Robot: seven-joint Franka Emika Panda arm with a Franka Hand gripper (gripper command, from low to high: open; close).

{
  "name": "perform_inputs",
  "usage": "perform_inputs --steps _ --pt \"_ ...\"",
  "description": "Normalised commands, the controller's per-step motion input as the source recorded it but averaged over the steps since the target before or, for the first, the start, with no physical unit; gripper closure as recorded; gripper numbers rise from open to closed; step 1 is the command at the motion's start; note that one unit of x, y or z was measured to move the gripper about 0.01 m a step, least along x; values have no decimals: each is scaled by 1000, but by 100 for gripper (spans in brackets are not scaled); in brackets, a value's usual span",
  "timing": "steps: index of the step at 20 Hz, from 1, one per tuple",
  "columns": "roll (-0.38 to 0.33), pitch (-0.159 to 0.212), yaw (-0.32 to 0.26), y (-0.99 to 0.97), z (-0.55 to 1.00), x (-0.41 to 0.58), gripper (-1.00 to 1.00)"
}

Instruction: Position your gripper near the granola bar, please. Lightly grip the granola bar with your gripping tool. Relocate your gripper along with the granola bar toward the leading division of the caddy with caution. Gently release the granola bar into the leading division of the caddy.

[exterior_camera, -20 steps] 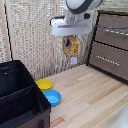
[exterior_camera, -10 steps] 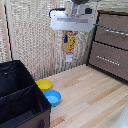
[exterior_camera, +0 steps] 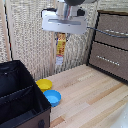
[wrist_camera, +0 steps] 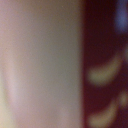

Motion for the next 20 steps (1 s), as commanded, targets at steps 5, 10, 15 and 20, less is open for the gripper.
perform_inputs --steps 5,10,15,20 --pt "10 -15 -158 707 150 -1 100" --pt "0 -46 -164 723 137 -9 100" --pt "0 -50 -171 721 94 -14 100" --pt "0 -14 -175 718 17 0 100"
